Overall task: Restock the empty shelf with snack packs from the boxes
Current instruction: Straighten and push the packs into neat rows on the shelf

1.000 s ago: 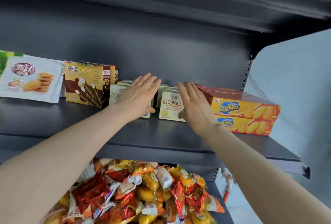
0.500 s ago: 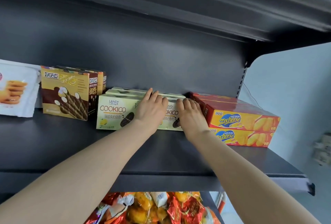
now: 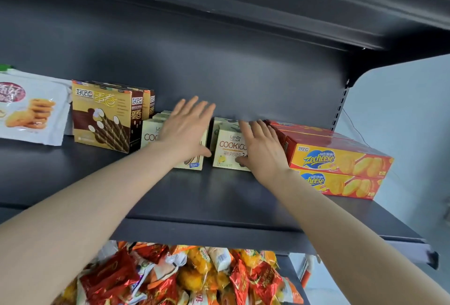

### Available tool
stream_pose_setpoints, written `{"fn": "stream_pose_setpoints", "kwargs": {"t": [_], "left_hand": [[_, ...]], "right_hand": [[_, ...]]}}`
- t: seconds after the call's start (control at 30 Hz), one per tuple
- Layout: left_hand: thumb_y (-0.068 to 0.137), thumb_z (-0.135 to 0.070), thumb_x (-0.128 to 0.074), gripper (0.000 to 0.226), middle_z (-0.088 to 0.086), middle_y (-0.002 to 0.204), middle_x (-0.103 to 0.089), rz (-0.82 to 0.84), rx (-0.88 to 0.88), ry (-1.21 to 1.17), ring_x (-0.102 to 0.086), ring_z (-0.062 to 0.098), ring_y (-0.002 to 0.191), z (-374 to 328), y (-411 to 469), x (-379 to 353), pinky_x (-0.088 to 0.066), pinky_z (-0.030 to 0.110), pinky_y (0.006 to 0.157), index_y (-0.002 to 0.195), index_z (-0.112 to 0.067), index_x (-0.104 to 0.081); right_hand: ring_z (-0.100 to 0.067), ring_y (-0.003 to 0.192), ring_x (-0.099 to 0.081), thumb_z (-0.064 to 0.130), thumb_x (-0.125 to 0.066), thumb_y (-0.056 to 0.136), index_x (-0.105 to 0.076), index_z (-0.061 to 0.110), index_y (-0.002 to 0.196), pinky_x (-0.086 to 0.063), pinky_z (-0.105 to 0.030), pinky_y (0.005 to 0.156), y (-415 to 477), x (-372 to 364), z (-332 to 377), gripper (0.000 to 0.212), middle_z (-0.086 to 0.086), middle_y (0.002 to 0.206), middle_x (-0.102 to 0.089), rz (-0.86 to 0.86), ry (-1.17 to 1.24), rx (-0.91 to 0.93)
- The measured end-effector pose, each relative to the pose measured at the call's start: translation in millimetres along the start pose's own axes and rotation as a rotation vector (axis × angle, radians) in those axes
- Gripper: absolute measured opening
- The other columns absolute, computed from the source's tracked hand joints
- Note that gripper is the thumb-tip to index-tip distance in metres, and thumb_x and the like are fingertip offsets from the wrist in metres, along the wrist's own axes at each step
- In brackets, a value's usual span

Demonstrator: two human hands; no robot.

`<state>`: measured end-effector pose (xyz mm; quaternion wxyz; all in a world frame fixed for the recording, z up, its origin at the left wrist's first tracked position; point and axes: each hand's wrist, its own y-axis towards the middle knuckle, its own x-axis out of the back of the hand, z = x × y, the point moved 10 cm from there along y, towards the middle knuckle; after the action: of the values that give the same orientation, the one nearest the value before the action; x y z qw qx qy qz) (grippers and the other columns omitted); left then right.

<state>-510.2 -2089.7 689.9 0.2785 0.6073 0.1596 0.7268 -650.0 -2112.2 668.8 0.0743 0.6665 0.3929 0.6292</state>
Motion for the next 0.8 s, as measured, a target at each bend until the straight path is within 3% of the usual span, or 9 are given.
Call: {"fn": "stream_pose_setpoints", "kwargs": {"t": [0.13,0.27,0.43,0.53,0.7,0.8], "left_hand": [[0.069,-0.068,-0.073,0.123,0.007,0.164,-0.014,0.128,0.056,0.014,-0.008,0.027,0.152,50.7,-24.2,-15.5,-0.007,0.044,0.124,0.157,-0.015,-0.006],[0.067,-0.066,-0.076,0.118,0.003,0.161,-0.024,0.149,0.037,0.036,-0.016,0.026,0.150,62.0,-27.4,-26.9,-0.012,0.044,0.123,0.156,-0.019,-0.013],[0.067,-0.055,-0.082,0.103,-0.001,0.154,-0.035,0.124,0.005,0.044,-0.031,0.023,0.143,55.6,-17.5,-30.4,-0.028,0.039,0.116,0.149,-0.023,-0.028],[0.067,-0.053,-0.083,0.099,0.000,0.152,-0.040,0.114,0.010,0.067,-0.037,0.024,0.141,54.7,-9.4,-36.0,-0.030,0.037,0.114,0.145,-0.021,-0.032],[0.066,-0.052,-0.084,0.095,0.001,0.151,-0.042,0.121,-0.008,0.087,-0.043,0.025,0.137,53.9,-1.4,-42.9,-0.033,0.038,0.112,0.141,-0.019,-0.034],[0.066,-0.055,-0.083,0.096,0.000,0.150,-0.043,0.107,-0.027,0.078,-0.043,0.025,0.136,54.3,-2.2,-40.0,-0.034,0.038,0.110,0.141,-0.021,-0.033]], "right_hand": [[-0.033,0.149,-0.022,0.050,-0.069,0.087,-0.025,0.011,0.154,-0.016,-0.043,0.122,2.1,11.2,37.9,0.089,-0.011,0.155,-0.035,-0.019,0.146,0.085],[-0.036,0.143,-0.033,0.055,-0.072,0.080,-0.038,0.010,0.148,-0.023,-0.048,0.119,10.7,7.7,80.4,0.089,-0.015,0.147,-0.046,-0.064,0.110,0.161],[-0.035,0.132,-0.048,0.040,-0.086,0.069,-0.052,0.008,0.131,-0.036,-0.047,0.111,28.1,-5.4,103.2,0.078,-0.012,0.129,-0.059,-0.117,0.038,0.182],[-0.033,0.124,-0.056,0.031,-0.097,0.050,-0.055,0.011,0.119,-0.044,-0.045,0.104,40.6,-17.9,98.3,0.083,-0.009,0.115,-0.065,-0.089,-0.058,0.126],[-0.027,0.107,-0.063,0.036,-0.101,0.030,-0.050,0.016,0.110,-0.048,-0.038,0.095,48.5,-24.6,96.2,0.097,-0.003,0.101,-0.064,-0.108,-0.068,0.093],[-0.026,0.109,-0.059,0.044,-0.096,0.049,-0.053,0.017,0.118,-0.043,-0.037,0.099,46.7,-19.2,92.8,0.087,-0.002,0.109,-0.061,-0.081,-0.006,0.102]]}}
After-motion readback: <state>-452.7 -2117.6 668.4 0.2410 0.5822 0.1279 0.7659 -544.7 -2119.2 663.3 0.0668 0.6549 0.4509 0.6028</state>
